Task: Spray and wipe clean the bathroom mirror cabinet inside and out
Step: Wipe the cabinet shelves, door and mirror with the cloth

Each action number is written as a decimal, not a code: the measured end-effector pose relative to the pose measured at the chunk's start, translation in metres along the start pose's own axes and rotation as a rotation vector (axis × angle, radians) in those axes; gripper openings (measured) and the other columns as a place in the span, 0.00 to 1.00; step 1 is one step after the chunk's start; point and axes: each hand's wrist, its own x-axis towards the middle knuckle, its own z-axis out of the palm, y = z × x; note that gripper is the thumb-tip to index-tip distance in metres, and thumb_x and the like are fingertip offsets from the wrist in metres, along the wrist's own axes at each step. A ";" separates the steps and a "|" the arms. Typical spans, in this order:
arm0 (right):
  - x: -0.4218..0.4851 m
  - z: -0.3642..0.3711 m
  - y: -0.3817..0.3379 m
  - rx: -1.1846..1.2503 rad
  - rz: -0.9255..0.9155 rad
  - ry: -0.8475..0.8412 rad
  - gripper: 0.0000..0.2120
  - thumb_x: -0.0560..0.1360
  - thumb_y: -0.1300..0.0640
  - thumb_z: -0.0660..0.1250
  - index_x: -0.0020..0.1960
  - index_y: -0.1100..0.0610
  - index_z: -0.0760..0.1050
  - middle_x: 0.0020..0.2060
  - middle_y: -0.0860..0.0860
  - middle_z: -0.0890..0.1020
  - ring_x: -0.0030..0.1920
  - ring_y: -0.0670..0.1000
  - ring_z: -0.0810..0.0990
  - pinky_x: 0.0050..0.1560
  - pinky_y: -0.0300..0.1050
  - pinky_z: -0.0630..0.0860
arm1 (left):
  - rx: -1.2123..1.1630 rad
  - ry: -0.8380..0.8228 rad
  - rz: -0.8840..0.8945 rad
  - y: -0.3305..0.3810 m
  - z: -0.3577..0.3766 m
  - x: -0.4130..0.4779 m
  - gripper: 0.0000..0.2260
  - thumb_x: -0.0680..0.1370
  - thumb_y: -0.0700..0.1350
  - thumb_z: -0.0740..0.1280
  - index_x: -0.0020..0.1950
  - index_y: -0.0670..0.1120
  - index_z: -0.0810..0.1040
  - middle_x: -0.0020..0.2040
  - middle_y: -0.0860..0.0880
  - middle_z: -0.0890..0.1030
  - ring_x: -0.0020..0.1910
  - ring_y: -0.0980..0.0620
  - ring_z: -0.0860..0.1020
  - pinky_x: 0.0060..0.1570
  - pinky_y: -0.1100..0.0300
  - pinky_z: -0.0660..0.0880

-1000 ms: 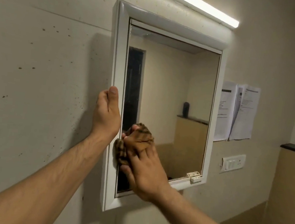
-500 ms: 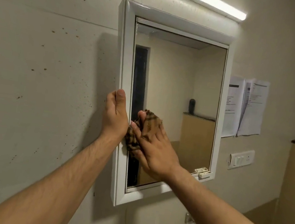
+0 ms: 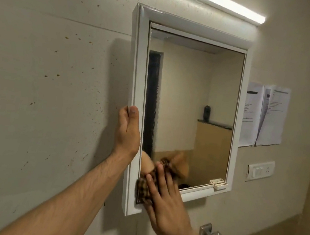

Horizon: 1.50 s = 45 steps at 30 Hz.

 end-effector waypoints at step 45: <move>0.128 -0.086 0.016 0.545 0.388 0.551 0.19 0.79 0.55 0.71 0.69 0.52 0.77 0.63 0.41 0.70 0.66 0.39 0.70 0.66 0.30 0.69 | 0.224 0.220 0.045 -0.048 0.001 -0.052 0.17 0.82 0.65 0.50 0.52 0.54 0.69 0.39 0.58 0.75 0.38 0.69 0.75 0.32 0.74 0.69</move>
